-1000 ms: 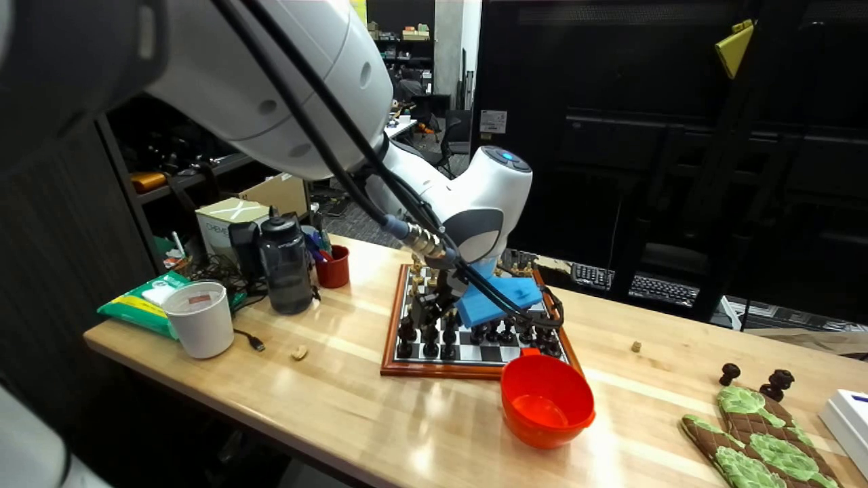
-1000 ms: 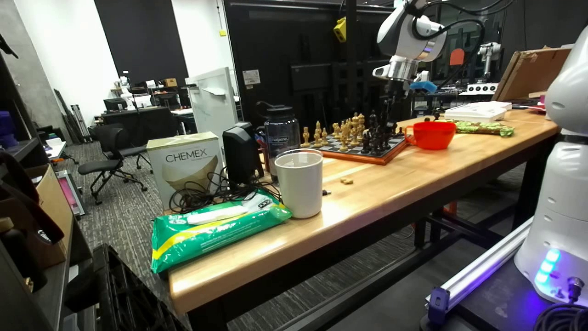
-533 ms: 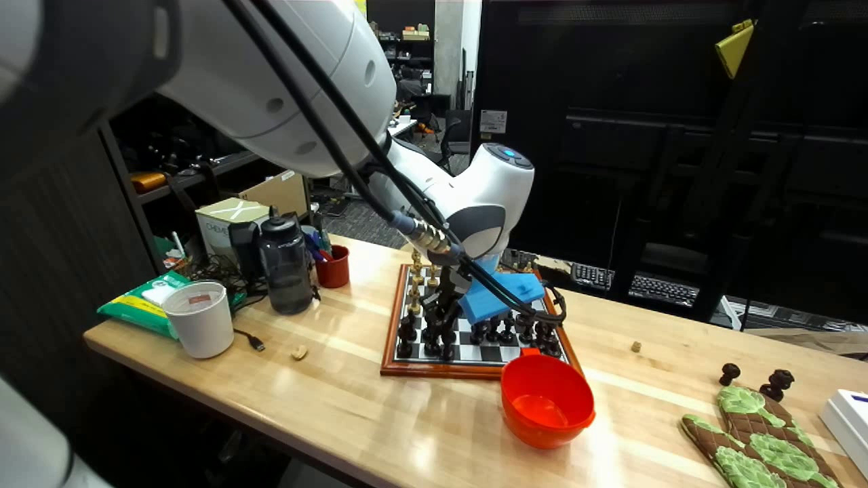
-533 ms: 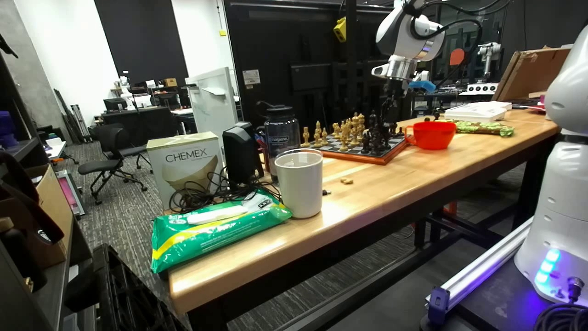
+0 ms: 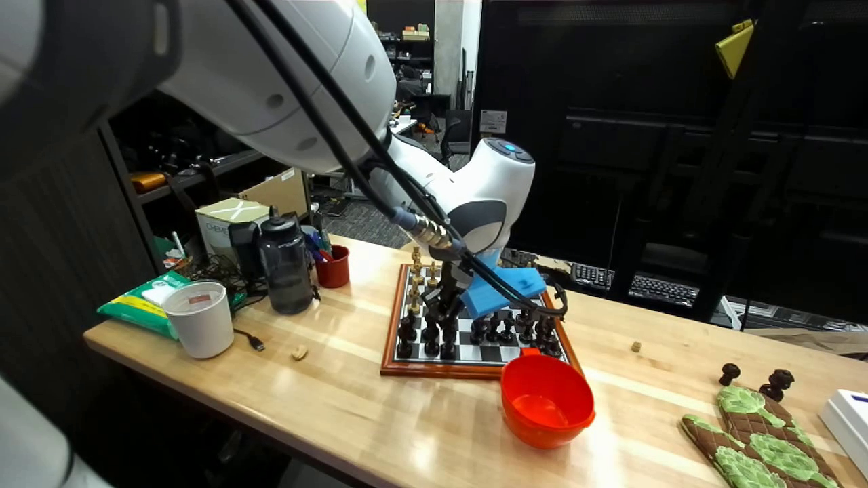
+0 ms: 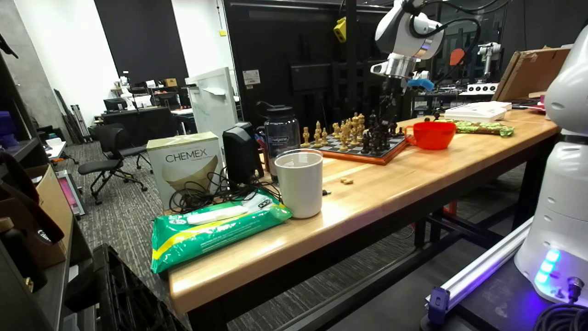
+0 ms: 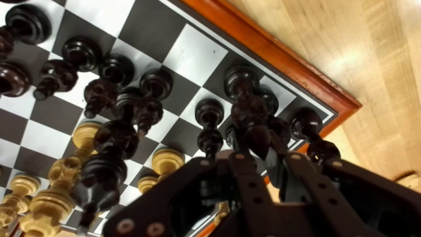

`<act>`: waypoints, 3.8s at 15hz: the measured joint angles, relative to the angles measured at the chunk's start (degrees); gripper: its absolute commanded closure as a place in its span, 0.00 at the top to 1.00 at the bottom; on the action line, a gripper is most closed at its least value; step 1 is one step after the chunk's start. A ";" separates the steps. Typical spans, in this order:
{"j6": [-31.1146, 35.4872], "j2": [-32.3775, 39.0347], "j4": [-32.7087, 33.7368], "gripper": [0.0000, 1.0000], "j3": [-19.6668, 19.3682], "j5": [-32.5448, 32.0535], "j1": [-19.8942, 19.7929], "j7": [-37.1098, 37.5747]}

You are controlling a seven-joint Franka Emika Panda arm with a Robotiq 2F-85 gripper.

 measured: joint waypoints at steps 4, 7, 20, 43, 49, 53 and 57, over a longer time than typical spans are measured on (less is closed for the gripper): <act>-0.01 0.00 0.37 0.04 0.00 0.00 -0.21 -0.40; -0.01 0.00 0.72 0.04 0.00 0.00 -0.83 -0.76; -0.12 1.58 3.84 0.04 -0.86 0.00 -4.68 -1.52; -1.61 11.72 13.72 0.48 -0.47 3.92 -9.94 -3.21; -2.91 12.21 14.69 0.86 -0.14 3.93 -10.50 -3.20; -3.34 12.28 15.17 1.00 0.03 3.95 -10.51 -3.17; -3.32 12.14 15.40 1.00 0.37 3.96 -10.51 -3.16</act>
